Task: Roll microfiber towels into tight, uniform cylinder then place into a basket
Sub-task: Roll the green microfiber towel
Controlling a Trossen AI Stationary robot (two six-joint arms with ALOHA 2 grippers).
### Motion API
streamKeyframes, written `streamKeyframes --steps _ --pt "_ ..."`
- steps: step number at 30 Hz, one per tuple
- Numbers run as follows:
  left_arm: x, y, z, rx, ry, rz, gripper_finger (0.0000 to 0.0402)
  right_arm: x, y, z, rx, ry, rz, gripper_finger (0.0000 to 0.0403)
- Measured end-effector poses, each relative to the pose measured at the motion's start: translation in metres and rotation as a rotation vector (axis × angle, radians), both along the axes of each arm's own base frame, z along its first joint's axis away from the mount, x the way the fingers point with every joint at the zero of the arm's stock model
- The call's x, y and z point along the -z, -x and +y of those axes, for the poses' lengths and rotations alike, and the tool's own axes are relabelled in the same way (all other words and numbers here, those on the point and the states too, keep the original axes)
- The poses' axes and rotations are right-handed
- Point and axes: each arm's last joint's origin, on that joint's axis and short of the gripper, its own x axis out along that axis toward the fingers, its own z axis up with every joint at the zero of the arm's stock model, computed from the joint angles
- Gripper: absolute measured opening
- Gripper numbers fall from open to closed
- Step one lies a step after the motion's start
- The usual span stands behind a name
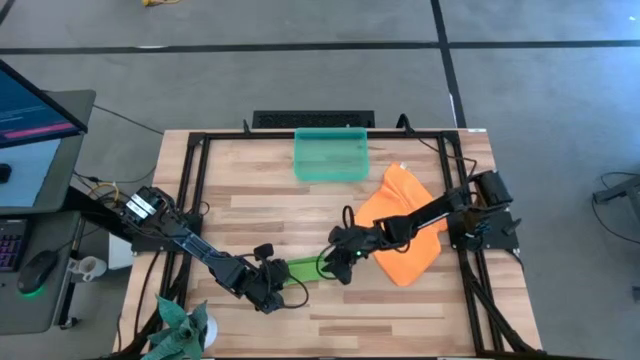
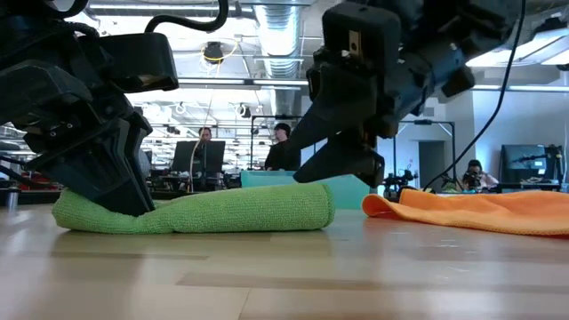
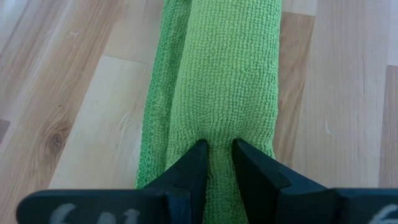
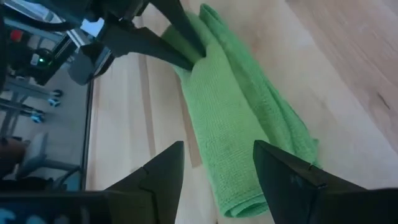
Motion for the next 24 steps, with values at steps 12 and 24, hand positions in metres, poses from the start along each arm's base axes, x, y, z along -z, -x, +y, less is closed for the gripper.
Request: streamKeyframes --steps 12,24 --pt "0.000 0.000 0.000 0.000 0.003 -0.004 0.0075 0.010 0.001 -0.008 -0.074 0.145 0.036 0.0217" --pt "0.000 0.000 0.000 0.010 -0.011 -0.004 0.0075 0.037 -0.007 -0.002 -0.096 0.259 0.054 0.0216"
